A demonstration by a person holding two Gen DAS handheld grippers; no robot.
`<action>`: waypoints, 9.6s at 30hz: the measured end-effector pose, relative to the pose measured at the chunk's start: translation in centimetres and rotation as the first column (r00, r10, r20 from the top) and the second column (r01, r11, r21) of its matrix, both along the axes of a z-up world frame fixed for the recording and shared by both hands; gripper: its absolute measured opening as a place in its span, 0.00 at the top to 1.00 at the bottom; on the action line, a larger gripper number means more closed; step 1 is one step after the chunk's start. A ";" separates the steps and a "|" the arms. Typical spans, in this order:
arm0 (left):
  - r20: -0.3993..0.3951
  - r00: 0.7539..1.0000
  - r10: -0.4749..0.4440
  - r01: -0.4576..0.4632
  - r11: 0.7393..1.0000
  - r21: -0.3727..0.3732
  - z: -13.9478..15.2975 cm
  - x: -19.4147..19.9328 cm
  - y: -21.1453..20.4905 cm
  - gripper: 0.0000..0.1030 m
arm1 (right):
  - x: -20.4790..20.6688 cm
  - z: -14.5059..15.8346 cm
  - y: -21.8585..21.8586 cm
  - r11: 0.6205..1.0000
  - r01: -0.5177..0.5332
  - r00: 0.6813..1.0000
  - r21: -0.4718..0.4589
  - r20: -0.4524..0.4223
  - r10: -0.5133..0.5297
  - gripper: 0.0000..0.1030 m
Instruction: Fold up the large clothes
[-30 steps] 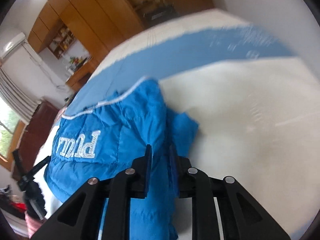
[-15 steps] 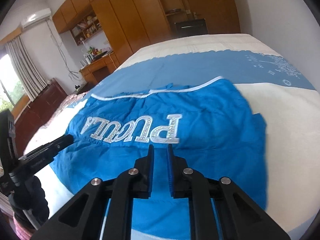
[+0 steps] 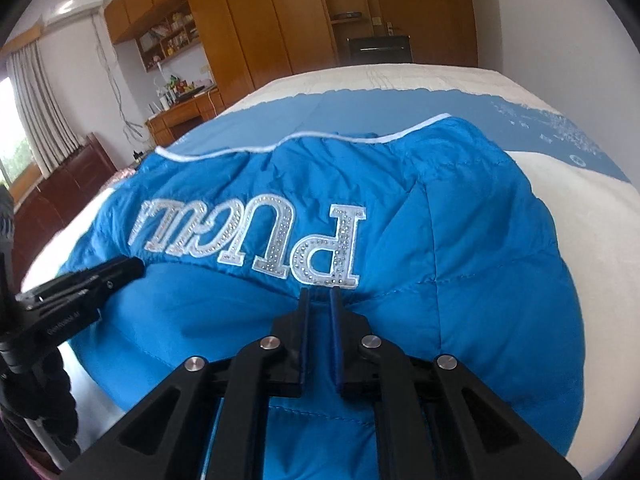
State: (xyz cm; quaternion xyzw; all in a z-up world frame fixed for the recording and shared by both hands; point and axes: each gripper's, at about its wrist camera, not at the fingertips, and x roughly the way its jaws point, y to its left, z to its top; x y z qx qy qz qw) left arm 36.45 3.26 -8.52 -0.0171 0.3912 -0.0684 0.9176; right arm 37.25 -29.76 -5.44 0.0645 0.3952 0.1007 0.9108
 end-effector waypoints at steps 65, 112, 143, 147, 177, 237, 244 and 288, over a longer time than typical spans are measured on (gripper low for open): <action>-0.066 0.980 0.186 -0.193 0.974 -0.117 4.9 0.7 17.3 0.30 | 2.1 3.6 -15.7 0.943 0.060 0.981 0.328 -0.194 0.005 0.30; -0.038 0.997 0.066 -0.075 0.942 -0.328 6.6 0.3 12.3 0.85 | 2.3 5.3 -14.8 0.855 -0.126 0.969 0.504 -0.123 0.215 0.79; -0.036 0.999 -0.010 0.000 0.966 -0.258 5.6 -15.2 10.3 0.83 | -13.7 6.8 -16.8 0.876 -0.137 0.964 0.462 -0.143 0.226 0.79; -0.082 0.996 0.017 -0.036 0.969 -0.244 2.6 -14.6 11.4 0.80 | -13.3 3.9 -17.6 0.888 -0.073 0.961 0.454 -0.207 0.185 0.79; 0.023 0.980 0.196 -0.190 0.971 -0.144 4.5 -21.9 12.0 0.50 | -20.9 5.0 -17.1 0.985 0.026 0.998 0.170 -0.059 -0.016 0.53; 0.009 0.982 0.187 -0.184 0.975 -0.122 2.5 -26.8 3.9 0.24 | -23.6 -1.0 -8.1 0.999 0.024 0.999 0.028 0.030 -0.025 0.87; -0.101 0.940 0.327 -0.342 0.902 -0.264 1.0 -28.1 8.3 0.22 | -23.6 -1.0 -8.4 0.999 0.022 0.999 0.042 0.029 -0.023 0.87; 0.214 0.977 0.005 0.077 0.925 -0.373 11.7 -25.3 -3.4 0.76 | -26.7 9.7 -16.1 0.995 0.007 0.995 0.098 0.094 -0.017 0.80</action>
